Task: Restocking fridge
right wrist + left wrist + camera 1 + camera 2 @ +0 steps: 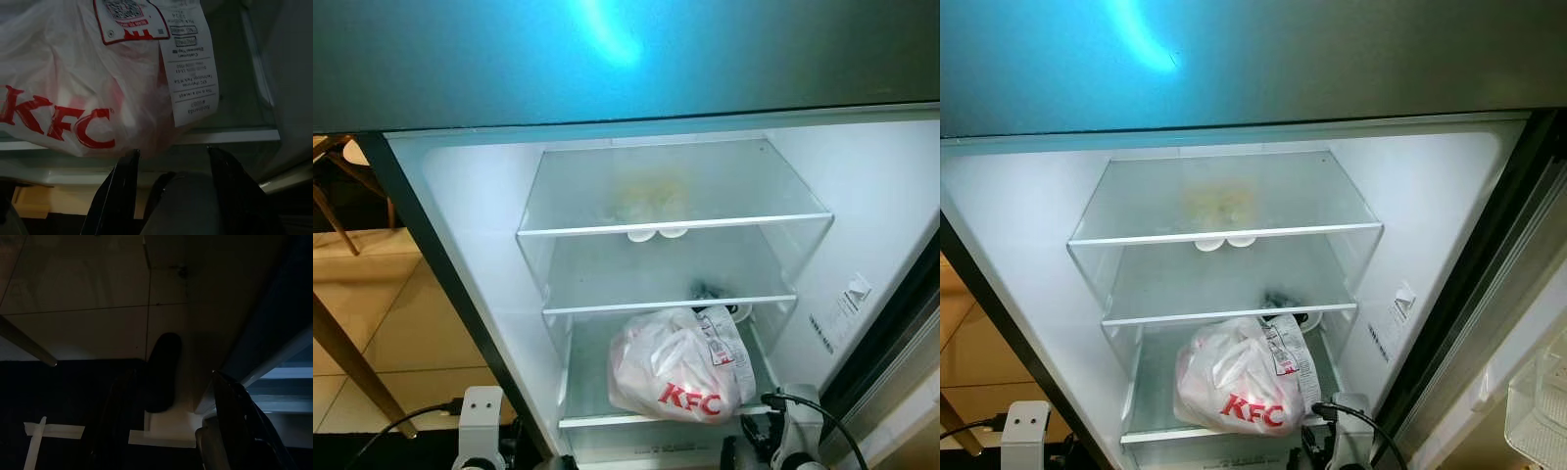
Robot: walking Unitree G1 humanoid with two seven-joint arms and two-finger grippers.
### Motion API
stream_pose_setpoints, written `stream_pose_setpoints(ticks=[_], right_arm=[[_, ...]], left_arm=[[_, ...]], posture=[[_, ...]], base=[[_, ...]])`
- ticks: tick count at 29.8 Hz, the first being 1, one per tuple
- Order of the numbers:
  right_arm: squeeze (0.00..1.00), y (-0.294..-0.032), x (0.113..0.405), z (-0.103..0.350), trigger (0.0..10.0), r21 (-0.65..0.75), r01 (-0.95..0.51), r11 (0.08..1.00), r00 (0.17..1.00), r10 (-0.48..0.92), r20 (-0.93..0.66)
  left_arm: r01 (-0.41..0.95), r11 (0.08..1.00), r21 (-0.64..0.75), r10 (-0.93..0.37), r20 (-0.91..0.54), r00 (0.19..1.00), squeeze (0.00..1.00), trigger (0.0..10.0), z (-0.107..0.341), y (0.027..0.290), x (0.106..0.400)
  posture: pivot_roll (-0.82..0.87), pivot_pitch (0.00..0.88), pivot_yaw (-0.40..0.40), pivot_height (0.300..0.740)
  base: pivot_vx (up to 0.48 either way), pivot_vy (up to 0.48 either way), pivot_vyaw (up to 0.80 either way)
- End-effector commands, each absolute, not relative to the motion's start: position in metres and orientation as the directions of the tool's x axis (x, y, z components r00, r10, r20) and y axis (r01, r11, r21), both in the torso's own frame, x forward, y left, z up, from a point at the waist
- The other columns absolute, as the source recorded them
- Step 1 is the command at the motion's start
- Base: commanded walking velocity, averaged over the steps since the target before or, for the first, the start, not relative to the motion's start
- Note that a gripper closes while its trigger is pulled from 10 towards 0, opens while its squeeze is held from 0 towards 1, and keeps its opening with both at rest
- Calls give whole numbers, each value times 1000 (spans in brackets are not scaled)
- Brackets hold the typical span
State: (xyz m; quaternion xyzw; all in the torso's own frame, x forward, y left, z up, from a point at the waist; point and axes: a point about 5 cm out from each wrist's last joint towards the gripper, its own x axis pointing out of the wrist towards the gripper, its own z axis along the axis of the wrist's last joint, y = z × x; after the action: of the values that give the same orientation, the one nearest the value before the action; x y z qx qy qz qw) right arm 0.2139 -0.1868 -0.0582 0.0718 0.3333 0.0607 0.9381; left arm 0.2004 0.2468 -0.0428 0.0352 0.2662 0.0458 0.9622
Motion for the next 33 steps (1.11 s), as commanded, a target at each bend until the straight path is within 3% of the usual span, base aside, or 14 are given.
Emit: stream_pose_setpoints(ticks=[1,11,33], right_arm=[[0,-184,215,-57,10000,187,-72,980,778,172,-604],[0,-182,216,-56,10000,193,-96,976,781,194,-593],[0,-182,218,-54,10000,190,-107,976,793,200,-575]], left_arm=[[-59,995,84,94,-530,843,0,10000,-48,240,196],[-41,996,80,78,-541,837,0,10000,-50,235,196],[17,997,80,30,-557,830,0,10000,-53,226,197]], posture=[[-6,13,24,537],[-10,9,24,572],[-13,11,21,572]], base=[[0,0,0],[0,0,0],[0,0,0]])
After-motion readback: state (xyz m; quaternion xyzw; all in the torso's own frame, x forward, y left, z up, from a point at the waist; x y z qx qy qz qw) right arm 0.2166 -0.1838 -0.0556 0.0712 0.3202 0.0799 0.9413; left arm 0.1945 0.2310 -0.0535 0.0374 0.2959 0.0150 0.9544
